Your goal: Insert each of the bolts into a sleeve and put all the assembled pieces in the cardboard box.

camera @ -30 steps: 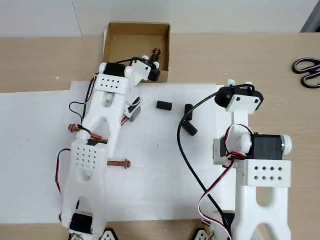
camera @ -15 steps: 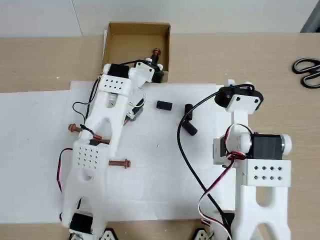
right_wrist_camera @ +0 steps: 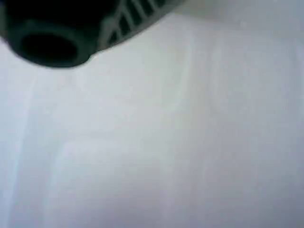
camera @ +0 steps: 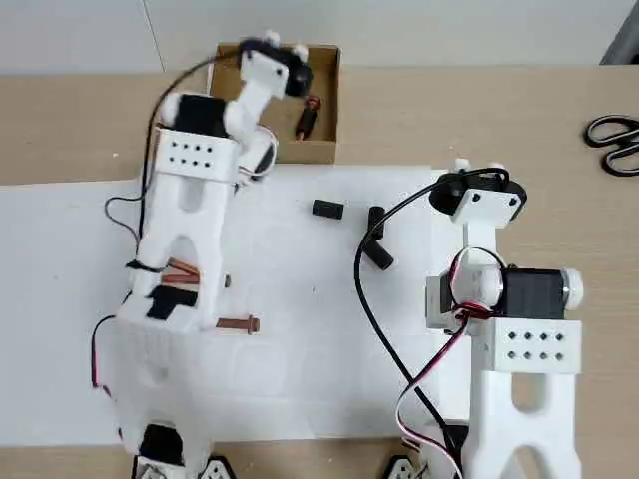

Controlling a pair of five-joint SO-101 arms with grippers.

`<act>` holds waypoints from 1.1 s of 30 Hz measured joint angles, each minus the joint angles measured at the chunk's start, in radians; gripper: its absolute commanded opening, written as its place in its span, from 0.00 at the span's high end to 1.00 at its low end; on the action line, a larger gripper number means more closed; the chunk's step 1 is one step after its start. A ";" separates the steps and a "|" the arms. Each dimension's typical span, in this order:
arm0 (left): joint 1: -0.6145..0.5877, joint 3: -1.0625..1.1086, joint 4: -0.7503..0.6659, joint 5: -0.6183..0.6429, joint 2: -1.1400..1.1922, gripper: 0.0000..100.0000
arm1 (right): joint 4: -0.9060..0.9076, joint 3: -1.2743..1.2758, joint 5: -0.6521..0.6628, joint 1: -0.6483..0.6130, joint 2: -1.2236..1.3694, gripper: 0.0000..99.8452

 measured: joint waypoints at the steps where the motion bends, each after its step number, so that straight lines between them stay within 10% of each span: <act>1: 0.000 0.000 0.000 -0.003 -0.021 0.99 | 0.000 0.000 0.000 0.000 0.000 1.00; 20: 0.032 0.003 0.000 0.509 -0.454 0.99 | 0.000 -0.006 0.000 -0.012 -0.015 1.00; 33: 0.058 0.535 0.002 0.660 -0.979 0.99 | -0.012 0.051 -0.003 -0.252 -0.407 1.00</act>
